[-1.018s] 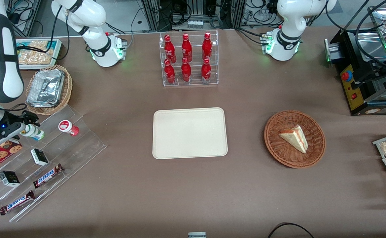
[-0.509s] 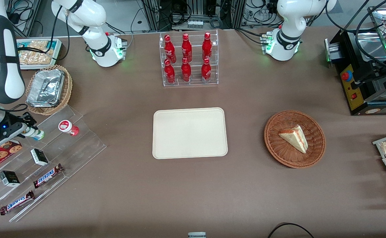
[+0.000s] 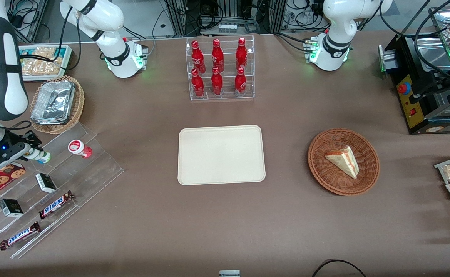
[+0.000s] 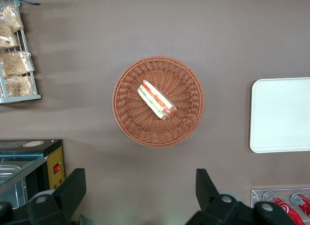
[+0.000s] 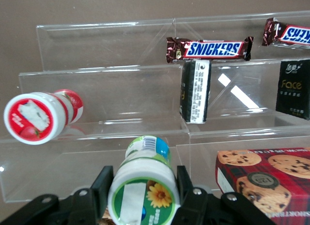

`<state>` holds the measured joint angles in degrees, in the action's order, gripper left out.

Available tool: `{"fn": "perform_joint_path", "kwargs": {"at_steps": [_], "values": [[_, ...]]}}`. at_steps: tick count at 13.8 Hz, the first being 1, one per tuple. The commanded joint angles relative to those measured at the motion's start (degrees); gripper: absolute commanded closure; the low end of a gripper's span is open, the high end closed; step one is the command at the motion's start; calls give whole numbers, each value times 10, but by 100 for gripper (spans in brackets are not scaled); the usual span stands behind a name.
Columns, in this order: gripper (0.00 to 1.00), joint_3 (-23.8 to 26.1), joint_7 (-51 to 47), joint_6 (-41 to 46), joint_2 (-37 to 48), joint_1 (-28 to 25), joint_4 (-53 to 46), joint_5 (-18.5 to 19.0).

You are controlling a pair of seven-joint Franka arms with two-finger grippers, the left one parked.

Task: Place green gum on tray
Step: 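Lift the gum jar out of the acrylic stand with the right gripper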

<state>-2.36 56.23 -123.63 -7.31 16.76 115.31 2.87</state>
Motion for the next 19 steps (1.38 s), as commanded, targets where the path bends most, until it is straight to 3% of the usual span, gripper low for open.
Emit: {"fn": "perform_joint_path", "kwargs": {"at_steps": [1, 6, 19], "values": [[100, 4, -2, 49, 17, -8, -32, 13], [100, 4, -71, 121, 23, -67, -73, 15], [100, 5, -434, 144, -2, -286, -78, 10]]}}
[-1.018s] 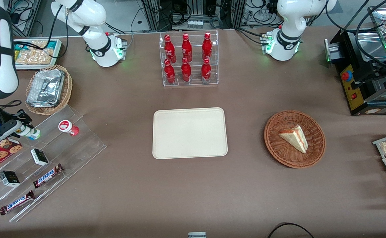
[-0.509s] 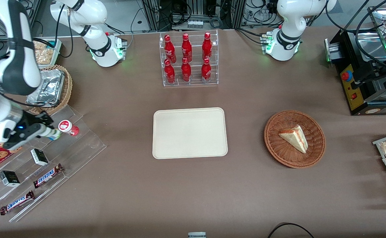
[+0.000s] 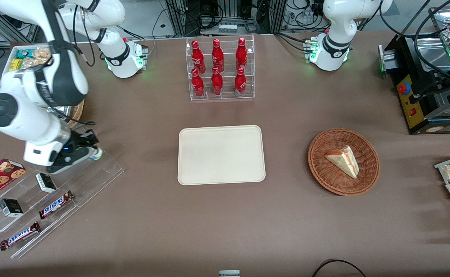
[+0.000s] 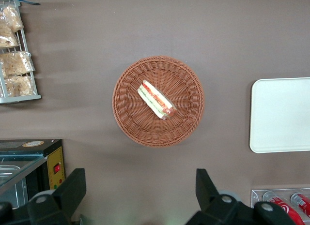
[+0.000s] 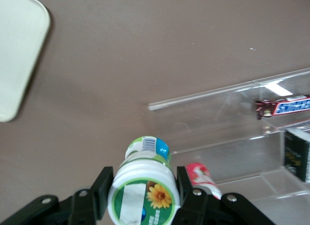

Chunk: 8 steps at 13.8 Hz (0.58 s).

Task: Place green gum on tray
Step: 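Lift the gum jar out of the acrylic stand with the right gripper, then carry the gum jar over the cream tray with the right gripper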

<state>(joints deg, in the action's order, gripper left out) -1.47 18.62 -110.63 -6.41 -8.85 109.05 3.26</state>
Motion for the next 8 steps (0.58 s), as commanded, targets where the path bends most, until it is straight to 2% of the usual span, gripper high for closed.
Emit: {"fn": "perform_joint_path", "kwargs": {"at_steps": [1, 5, 8], "values": [[100, -4, -88, 13, -18, -48, -17, 5], [100, -4, -189, 14, -58, -112, -59, -36], [100, -4, -289, 14, -103, -165, -102, -38]]}}
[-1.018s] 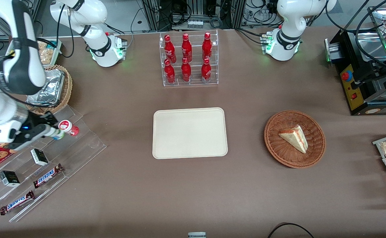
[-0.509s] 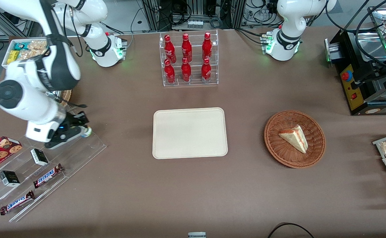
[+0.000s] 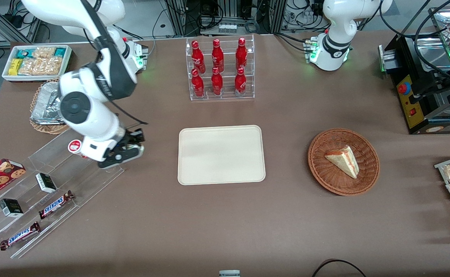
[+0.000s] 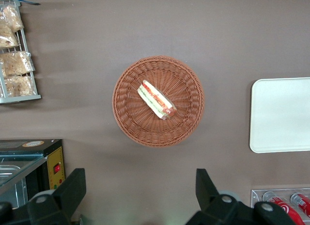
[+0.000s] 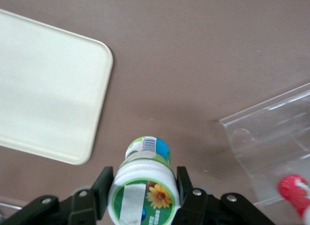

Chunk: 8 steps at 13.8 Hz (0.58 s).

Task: Place green gum on tray
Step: 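Carry the gum jar over the cream tray with the right gripper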

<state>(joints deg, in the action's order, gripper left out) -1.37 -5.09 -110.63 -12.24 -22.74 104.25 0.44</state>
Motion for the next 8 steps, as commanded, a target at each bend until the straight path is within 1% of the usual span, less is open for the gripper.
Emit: {"fn": "perform_joint_path", "kwargs": {"at_steps": [1, 3, 5, 8], "values": [[100, -5, -75, 14, -59, -40, -69, -10], [100, -5, -129, 13, -88, -63, -89, -11], [100, -5, -178, 9, -115, -91, -111, -20], [100, -5, -251, 5, -168, -127, -172, -27]]}}
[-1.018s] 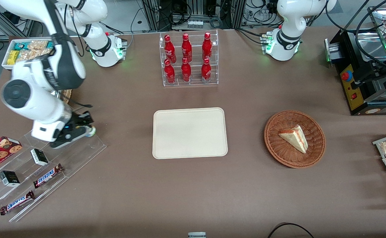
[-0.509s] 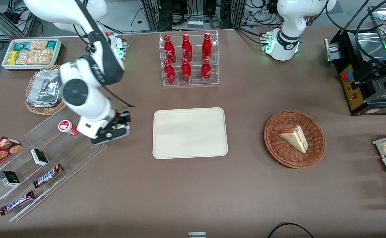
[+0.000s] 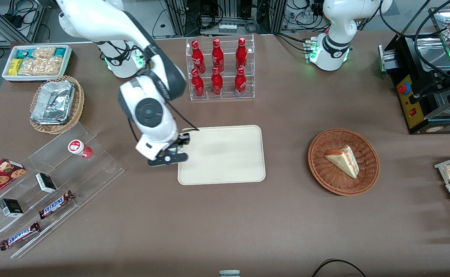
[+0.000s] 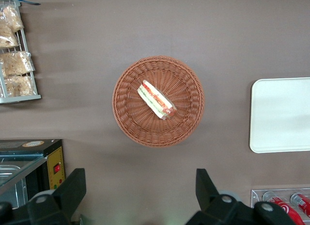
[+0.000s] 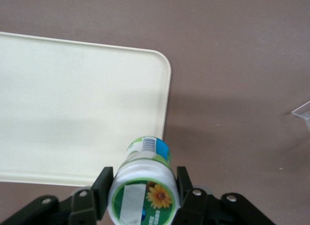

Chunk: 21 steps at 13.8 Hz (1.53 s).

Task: Place green gum on tray
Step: 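Carry the gum jar over the cream tray with the right gripper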

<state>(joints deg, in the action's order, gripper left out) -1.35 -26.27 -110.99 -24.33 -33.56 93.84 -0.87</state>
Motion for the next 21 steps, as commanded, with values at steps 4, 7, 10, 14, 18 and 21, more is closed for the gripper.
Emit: {"fn": "perform_joint_path", "kwargs": {"at_steps": [4, 7, 10, 14, 18, 21], "values": [[100, -5, -119, -22, -96, -55, -107, -32], [100, -5, -143, -75, -118, -71, -107, -36], [100, -6, -152, -119, -141, -77, -107, -36], [100, -6, -167, -147, -164, -93, -107, -34], [100, -6, -182, -157, -177, -105, -107, -34], [100, -8, -193, -157, -186, -113, -107, -29]]}}
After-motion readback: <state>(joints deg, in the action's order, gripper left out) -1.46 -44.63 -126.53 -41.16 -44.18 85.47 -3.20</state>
